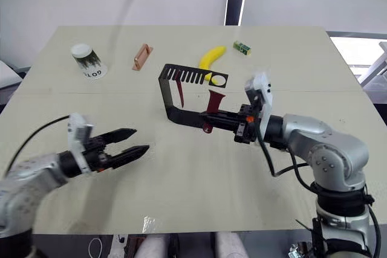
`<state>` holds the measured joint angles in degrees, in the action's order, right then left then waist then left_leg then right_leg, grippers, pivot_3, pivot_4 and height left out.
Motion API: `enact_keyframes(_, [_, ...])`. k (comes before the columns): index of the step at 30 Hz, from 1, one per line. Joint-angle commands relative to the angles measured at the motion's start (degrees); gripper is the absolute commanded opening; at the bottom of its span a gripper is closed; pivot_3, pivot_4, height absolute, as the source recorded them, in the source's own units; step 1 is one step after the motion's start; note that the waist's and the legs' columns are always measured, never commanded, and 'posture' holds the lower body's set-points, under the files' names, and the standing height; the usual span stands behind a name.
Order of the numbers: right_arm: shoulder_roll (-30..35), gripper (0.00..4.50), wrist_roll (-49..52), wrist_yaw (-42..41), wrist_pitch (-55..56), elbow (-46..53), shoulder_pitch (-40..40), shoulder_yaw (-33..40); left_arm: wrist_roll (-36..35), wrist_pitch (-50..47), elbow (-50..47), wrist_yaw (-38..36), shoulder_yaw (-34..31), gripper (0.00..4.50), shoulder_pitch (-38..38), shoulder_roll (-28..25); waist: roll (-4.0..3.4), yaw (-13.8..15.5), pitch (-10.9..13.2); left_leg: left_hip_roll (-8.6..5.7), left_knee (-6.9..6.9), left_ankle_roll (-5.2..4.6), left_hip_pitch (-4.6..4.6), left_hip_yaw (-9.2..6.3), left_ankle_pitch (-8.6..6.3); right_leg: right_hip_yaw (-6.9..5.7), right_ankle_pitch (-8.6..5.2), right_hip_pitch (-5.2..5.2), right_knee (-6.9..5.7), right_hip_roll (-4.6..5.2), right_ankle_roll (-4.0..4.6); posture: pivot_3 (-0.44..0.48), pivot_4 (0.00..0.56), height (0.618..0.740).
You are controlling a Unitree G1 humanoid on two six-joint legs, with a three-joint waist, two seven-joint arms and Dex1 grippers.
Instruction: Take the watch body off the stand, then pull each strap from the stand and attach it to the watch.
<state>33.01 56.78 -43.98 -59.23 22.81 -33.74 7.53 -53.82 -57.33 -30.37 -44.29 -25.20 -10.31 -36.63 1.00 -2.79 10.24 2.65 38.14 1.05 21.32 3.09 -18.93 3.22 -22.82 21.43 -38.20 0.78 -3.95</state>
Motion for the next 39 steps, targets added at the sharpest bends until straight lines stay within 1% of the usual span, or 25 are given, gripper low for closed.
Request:
enact_keyframes(1, [0.3,0.00,1.4,-4.1,0.9,-1.8,-2.2,-1.4,-9.7,-2.5,1.0,1.6,1.8,4.47,-6.6,0.8,0.02,0.3,0.0,-0.01,0.03,-0.02,0.02,-0.04,-0.01,-0.03,0.01,-0.04,0.06,0.01,-0.01,0.000,0.150,0.740])
enact_keyframes(2, [0.0,0.00,1.1,-4.8,1.3,-2.9,-3.2,-2.2,-10.0,-2.7,2.1,2.9,4.1,4.47,-9.5,2.1,0.02,0.5,0.0,-0.03,0.03,-0.02,0.04,-0.04,-0.01,-0.03,0.02,-0.07,0.13,0.01,-0.04,0.000,0.150,0.740])
enact_keyframes(4, [-0.4,0.00,0.6,-5.6,2.0,-4.4,-4.2,-3.2,-10.4,-2.7,3.6,4.5,6.8,4.47,-12.8,3.4,0.03,0.4,0.0,-0.05,0.04,-0.03,0.07,-0.04,-0.02,-0.03,0.04,-0.05,0.17,0.01,-0.07,0.000,0.150,0.740])
enact_keyframes(6, [-1.1,0.00,-0.5,-6.6,3.2,-5.0,-5.1,-4.9,-6.0,0.0,4.7,3.3,12.4,4.47,-14.8,4.6,0.02,0.3,0.0,-0.04,0.03,-0.03,0.14,-0.03,-0.02,-0.03,0.04,0.04,0.16,0.00,-0.07,0.000,0.150,0.740])
enact_keyframes(8, [-1.5,0.00,-1.9,-7.6,4.6,-5.3,-5.6,-6.5,-5.5,1.3,6.4,3.5,14.4,4.47,-16.3,6.6,0.02,-0.3,0.0,0.00,-0.02,-0.04,0.19,-0.03,-0.03,-0.03,0.04,0.10,0.15,-0.07,-0.07,0.000,0.150,0.740])
enact_keyframes(10, [-1.4,0.00,-3.3,-8.6,5.8,-5.6,-6.0,-7.8,-7.2,1.8,8.0,3.0,14.2,3.95,-17.0,8.0,0.02,-0.6,0.0,0.04,-0.03,-0.04,0.22,-0.03,-0.03,-0.02,0.04,0.14,0.05,-0.11,-0.07,0.000,0.150,0.740])
enact_keyframes(12, [-1.2,0.00,-4.6,-9.6,7.0,-6.0,-6.1,-8.7,-7.5,2.0,9.0,2.5,14.5,3.23,-17.5,8.1,0.02,-0.9,0.0,0.06,-0.02,-0.04,0.23,-0.04,-0.03,-0.01,0.04,0.16,-0.02,-0.14,-0.07,0.000,0.150,0.740])
enact_keyframes(13, [-1.1,0.00,-4.9,-10.0,7.3,-6.1,-6.1,-9.0,-7.4,2.0,9.2,2.5,14.7,2.76,-17.7,8.0,0.02,-0.9,0.0,0.06,-0.01,-0.04,0.22,-0.06,-0.03,-0.01,0.04,0.17,-0.05,-0.14,-0.07,0.000,0.150,0.740])
enact_keyframes(19, [-0.3,0.00,-6.0,-11.8,8.0,-5.6,-5.4,-9.6,-8.2,2.3,9.9,3.1,14.9,2.76,-18.7,8.6,0.02,-0.5,0.0,0.03,0.14,-0.03,0.22,-0.11,-0.02,-0.01,0.04,0.15,0.02,-0.09,-0.07,0.000,0.150,0.740])
enact_keyframes(24, [-0.3,0.00,-6.2,-12.4,8.0,-5.6,-5.4,-9.8,-7.0,3.3,9.7,4.4,16.9,2.76,-20.1,10.9,0.02,-0.4,0.0,0.03,0.14,-0.03,0.22,-0.12,-0.02,-0.02,0.04,0.14,0.01,-0.08,-0.07,0.000,0.150,0.740])
enact_keyframes(29, [-0.9,0.00,-7.3,-13.0,8.8,-6.1,-5.6,-10.7,-5.1,5.1,11.6,5.3,19.1,2.76,-21.9,13.3,0.02,-0.4,0.0,0.03,0.15,-0.03,0.22,-0.13,-0.02,-0.02,0.04,0.15,0.00,-0.09,-0.07,0.000,0.150,0.740])
enact_keyframes(32, [-1.1,0.00,-7.5,-13.1,9.1,-6.2,-5.6,-10.9,-6.1,5.2,12.6,6.1,18.7,2.76,-23.1,14.7,0.02,-0.5,0.0,0.03,0.14,-0.02,0.22,-0.12,-0.02,-0.02,0.04,0.15,-0.01,-0.10,-0.07,0.000,0.150,0.740])
enact_keyframes(36, [-1.5,0.00,-7.7,-12.9,9.3,-6.3,-5.8,-11.2,-4.7,5.4,12.6,6.2,20.1,2.76,-23.8,14.9,0.02,-0.5,0.0,0.04,0.14,-0.02,0.22,-0.12,-0.02,-0.02,0.04,0.16,-0.12,-0.11,-0.07,0.000,0.150,0.740])
enact_keyframes(39, [-1.7,0.00,-7.7,-13.0,9.3,-6.4,-5.9,-11.1,-4.9,5.4,12.9,6.1,20.0,2.76,-23.8,15.1,0.02,-0.4,0.0,0.03,0.15,-0.03,0.22,-0.12,-0.02,-0.02,0.04,0.16,-0.12,-0.10,-0.07,0.000,0.150,0.740])
